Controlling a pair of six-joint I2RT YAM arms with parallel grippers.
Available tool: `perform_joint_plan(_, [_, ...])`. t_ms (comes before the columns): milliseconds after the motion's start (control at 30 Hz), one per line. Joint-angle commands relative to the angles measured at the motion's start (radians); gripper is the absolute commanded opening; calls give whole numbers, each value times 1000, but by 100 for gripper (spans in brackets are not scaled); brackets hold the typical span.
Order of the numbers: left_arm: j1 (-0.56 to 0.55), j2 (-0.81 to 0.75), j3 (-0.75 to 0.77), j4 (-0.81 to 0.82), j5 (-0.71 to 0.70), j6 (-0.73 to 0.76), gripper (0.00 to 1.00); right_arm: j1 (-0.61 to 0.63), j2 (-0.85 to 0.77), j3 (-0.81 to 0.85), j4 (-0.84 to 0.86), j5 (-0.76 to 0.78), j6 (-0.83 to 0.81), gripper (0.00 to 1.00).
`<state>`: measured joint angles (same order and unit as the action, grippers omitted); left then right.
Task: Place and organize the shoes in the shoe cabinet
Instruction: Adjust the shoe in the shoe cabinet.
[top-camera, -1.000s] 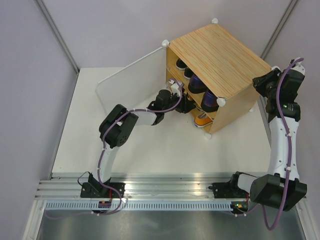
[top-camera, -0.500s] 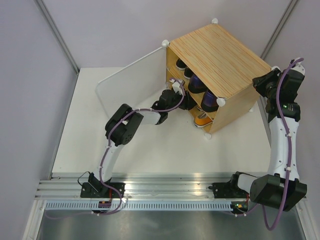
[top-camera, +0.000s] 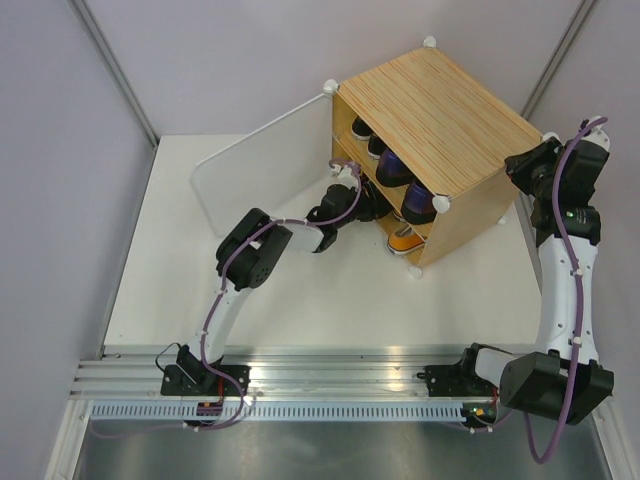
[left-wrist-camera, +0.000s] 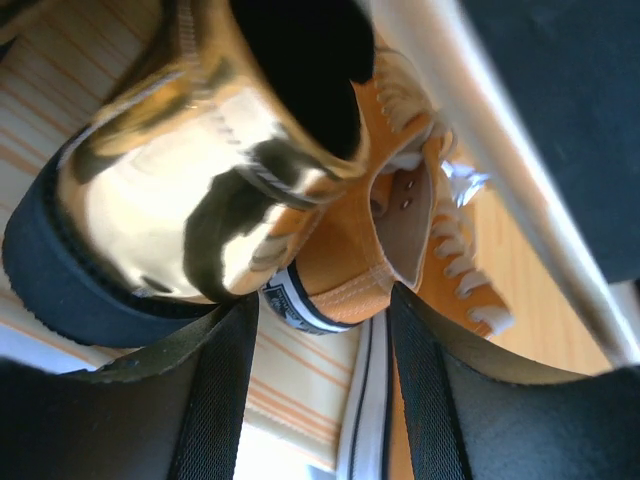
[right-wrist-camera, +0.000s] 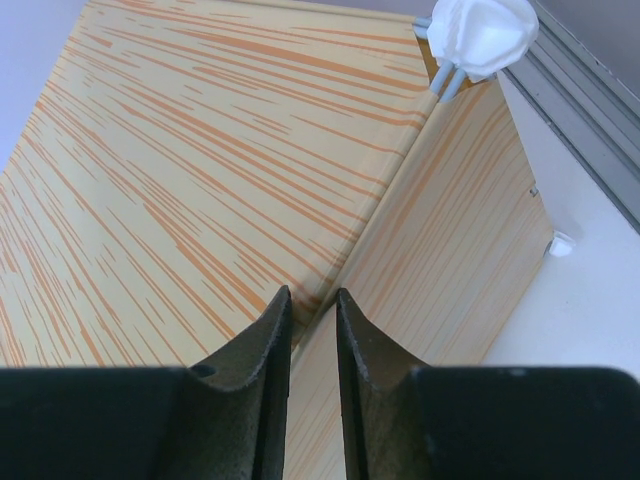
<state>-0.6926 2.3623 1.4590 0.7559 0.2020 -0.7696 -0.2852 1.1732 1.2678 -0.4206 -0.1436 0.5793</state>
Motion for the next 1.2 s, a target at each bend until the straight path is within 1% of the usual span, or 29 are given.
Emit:
perform_joint_plan(0, [1, 8, -15, 108, -55, -170, 60, 54, -9, -18, -6, -157, 8, 8])
perform_joint_plan(67, [1, 24, -6, 128, -49, -227, 60, 54, -7, -19, -6, -154, 8, 7])
perform_joint_plan(167, [1, 38, 4, 143, -46, -273, 60, 54, -10, -19, -4, -156, 8, 8])
perform_joint_plan(367, [-2, 41, 35, 100, -49, -269, 60, 54, -14, -22, -4, -149, 7, 7])
perform_joint_plan(533, [-13, 40, 47, 33, -78, -269, 60, 54, -15, -27, 0, -142, 7, 7])
perform_joint_plan(700, [-19, 32, 47, -1, -108, -293, 60, 54, -18, -30, -1, -136, 5, 7])
perform_joint_plan(933, [-25, 29, 92, -110, -122, -296, 59, 55, -24, -35, -1, -120, 2, 7])
perform_joint_plan(1133, [-25, 41, 103, -155, -127, -295, 49, 55, -32, -41, -1, -113, 1, 8])
perform_joint_plan(1167, [-27, 46, 104, -158, -121, -290, 45, 55, -33, -41, -1, -111, -1, 8])
